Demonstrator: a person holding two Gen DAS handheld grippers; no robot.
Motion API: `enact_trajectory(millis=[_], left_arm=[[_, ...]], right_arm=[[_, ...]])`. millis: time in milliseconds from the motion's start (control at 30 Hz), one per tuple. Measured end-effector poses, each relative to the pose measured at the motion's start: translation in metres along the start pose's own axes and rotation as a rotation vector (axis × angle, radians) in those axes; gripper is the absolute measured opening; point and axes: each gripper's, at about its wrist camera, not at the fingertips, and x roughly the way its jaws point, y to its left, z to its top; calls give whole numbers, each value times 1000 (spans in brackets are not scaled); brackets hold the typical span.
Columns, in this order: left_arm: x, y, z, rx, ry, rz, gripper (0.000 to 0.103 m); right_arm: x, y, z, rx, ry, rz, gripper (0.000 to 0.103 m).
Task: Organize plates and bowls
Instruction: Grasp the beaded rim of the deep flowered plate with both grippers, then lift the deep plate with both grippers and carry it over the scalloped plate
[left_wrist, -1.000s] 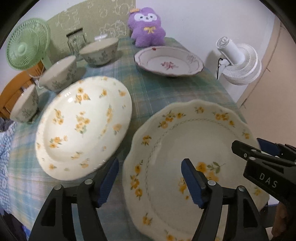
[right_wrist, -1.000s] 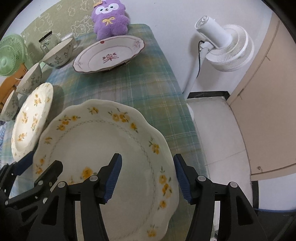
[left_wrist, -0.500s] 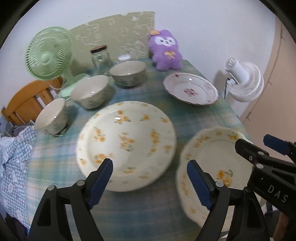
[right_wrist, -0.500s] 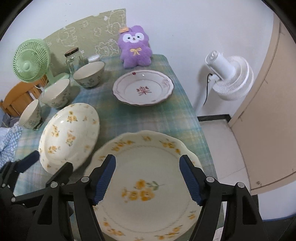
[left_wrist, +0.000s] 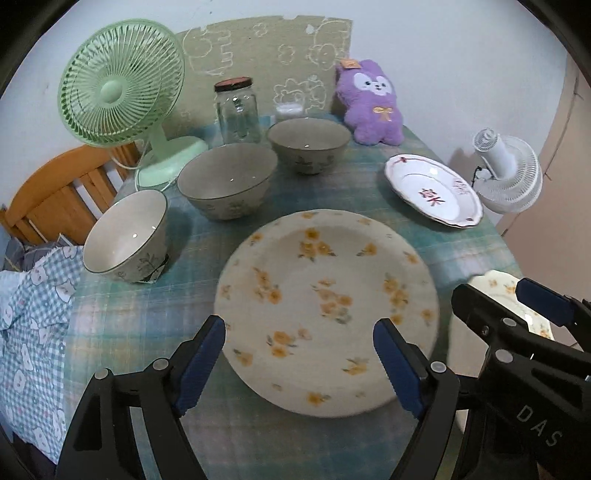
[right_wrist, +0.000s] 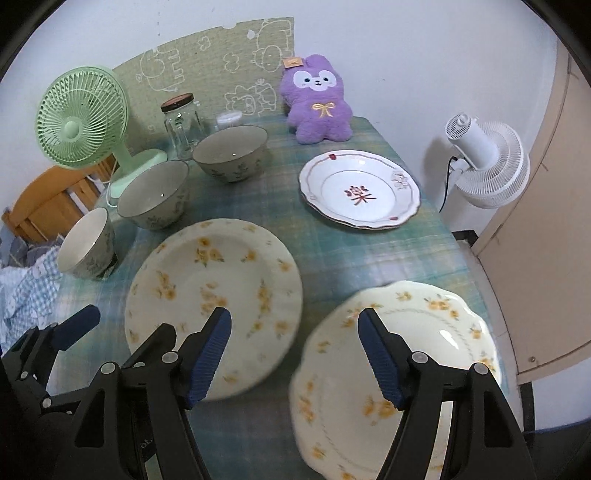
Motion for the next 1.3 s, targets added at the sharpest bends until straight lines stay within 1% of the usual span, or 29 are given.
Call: enact_trajectory(millis=[100,300,367,433,533,667,833,867,900,967,1033,1133,1300], left_arm=[[12,12,6,-12,1,11,82],[38,29,15,-35,12,40,76],[45,32,16,-33,14,52,75],[52,36,16,-32,22,61,73],[60,43,18,-42,29,66,70],[74,47,17,-58,50,75,66],[85,45,16,-59,67,83,58],[86,44,16,-57,71,84,57],[86,44,17,-58,71,81,54],[85,42,16,-52,69,72,54],[87,39,15,-38,71,94,53],[89,39,15,-43,74,113,49],[90,35,15,-24,71,131,49]], right_arm=[[13,7,6,16,5,-1,74],[38,16,16,19,13,-22,74],[45,17,17,18,19,-25,70],[54,17,18,20,29,-31,70],[68,18,19,10,54,-44,66],[86,19,21,0,84,-69,66],[101,18,23,-15,118,-103,64],[103,18,23,-16,127,-106,59],[106,18,23,-18,138,-99,57],[109,21,23,-24,150,-95,56],[111,24,22,-36,152,-117,55],[113,27,22,-52,159,-143,55],[116,27,22,-58,167,-153,55]])
